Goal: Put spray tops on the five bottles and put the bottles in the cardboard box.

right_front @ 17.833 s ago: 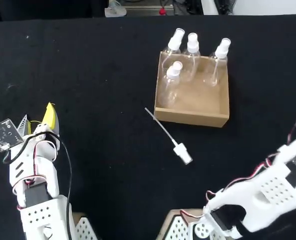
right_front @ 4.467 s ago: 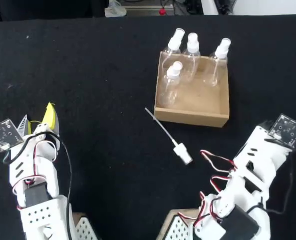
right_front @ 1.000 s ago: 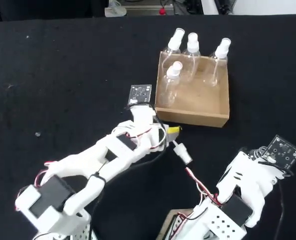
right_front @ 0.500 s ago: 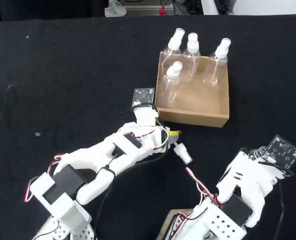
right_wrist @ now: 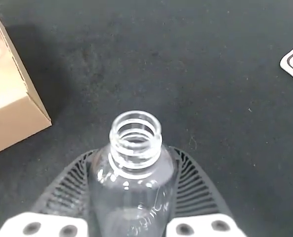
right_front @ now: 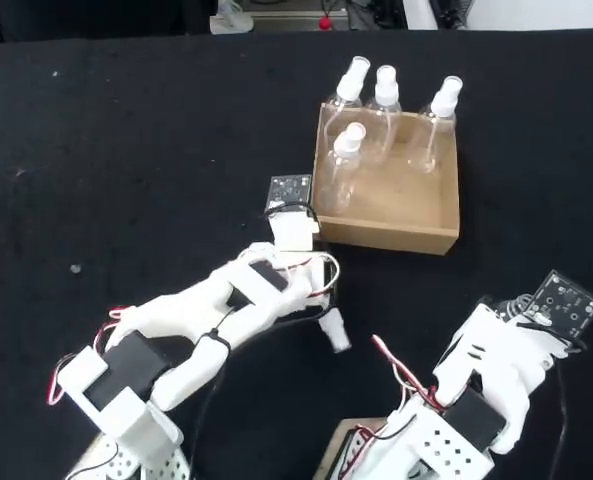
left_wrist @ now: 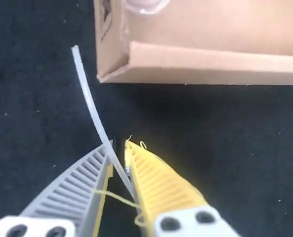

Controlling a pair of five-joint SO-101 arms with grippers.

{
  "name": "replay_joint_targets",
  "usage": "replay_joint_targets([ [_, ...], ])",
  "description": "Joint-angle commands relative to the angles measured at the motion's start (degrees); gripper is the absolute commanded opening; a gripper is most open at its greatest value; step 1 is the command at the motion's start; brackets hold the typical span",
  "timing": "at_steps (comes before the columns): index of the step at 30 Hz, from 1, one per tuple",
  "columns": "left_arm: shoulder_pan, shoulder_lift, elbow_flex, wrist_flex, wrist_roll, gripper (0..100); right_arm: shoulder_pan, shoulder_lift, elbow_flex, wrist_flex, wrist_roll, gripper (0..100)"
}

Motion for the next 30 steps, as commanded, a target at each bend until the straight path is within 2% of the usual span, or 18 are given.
replay_joint_targets([
  [1, -6.2, -2.73, -3.91, 9.67, -0.09, 4, -0.53, -6.29, -0.4, -0.97, -0.62, 1.5],
  [8, -21.58, -8.44, -6.73, 26.55, -0.09, 4, -0.7, -6.2, -0.4, -0.97, -0.62, 1.5],
  [12, -32.04, -11.16, -6.64, 28.57, -0.26, 4, -0.79, -6.2, -0.4, -0.97, -0.62, 1.5],
  [14, -36.97, -11.96, -6.73, 28.57, -3.34, 4, -0.79, -6.2, -0.4, -0.88, -0.62, 1.5],
  [18, -42.51, -13.89, -7.96, 28.66, -19.43, 4, -0.79, -6.2, -0.4, -0.88, -0.62, 1.5],
  [22, -41.19, -17.23, -8.22, 29.54, -48.09, 4, -0.79, -6.2, -0.4, -0.88, -0.62, 1.5],
  [25, -36.18, -19.78, -8.4, 36.57, -66.02, 4, -0.79, -6.2, -0.4, -0.97, -0.62, 1.5],
  [27, -31.16, -20.57, -8.84, 42.37, -72.0, 5, -0.79, -6.2, -0.4, -0.97, -0.62, 1.5],
  [30, -22.73, -20.84, -8.84, 47.3, -73.32, 13, -0.62, -6.2, -0.4, -0.97, -0.62, 1.5],
])
